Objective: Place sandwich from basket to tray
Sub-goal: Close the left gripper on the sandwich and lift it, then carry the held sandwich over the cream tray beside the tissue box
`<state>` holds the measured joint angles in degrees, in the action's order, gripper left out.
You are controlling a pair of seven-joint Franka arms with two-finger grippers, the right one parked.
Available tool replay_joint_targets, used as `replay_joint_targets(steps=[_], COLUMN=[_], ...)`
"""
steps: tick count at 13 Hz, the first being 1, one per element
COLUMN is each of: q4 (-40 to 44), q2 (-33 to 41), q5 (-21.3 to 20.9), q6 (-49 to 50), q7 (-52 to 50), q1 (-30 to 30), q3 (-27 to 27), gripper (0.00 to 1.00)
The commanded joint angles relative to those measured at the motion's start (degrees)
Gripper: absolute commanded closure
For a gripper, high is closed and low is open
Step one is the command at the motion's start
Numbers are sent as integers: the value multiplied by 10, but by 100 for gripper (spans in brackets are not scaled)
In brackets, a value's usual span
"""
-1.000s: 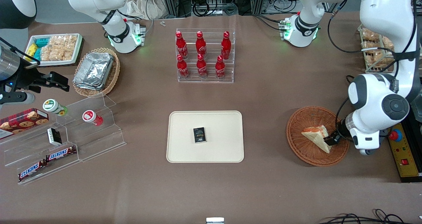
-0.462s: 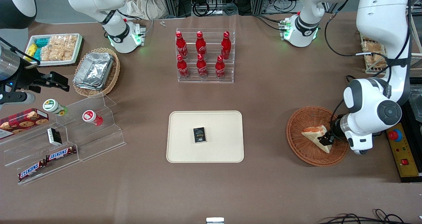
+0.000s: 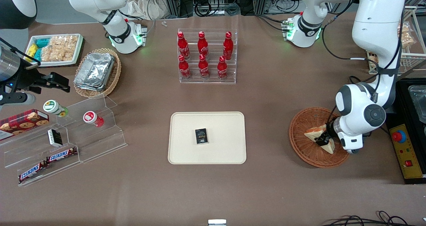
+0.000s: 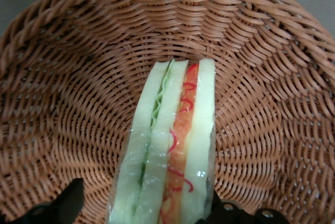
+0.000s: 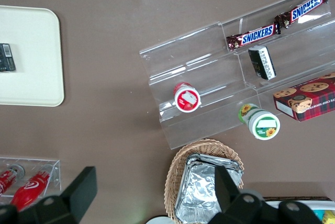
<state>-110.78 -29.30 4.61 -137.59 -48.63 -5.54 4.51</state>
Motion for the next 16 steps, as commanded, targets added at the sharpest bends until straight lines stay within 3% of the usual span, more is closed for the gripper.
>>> replay_joint_targets(steps=[1,5,10,13,16], q4=[12,80,292,356,474], q2=[7,42,45,13,-93], q5=[3,2,0,-1,3], q6=[3,135,390,401,397], q7=[8,56,116,223,214], q1=[-8,-6,-36,-89,-157], q3=[4,5,-14,-51,-53], gripper=[100,100,100,100,100])
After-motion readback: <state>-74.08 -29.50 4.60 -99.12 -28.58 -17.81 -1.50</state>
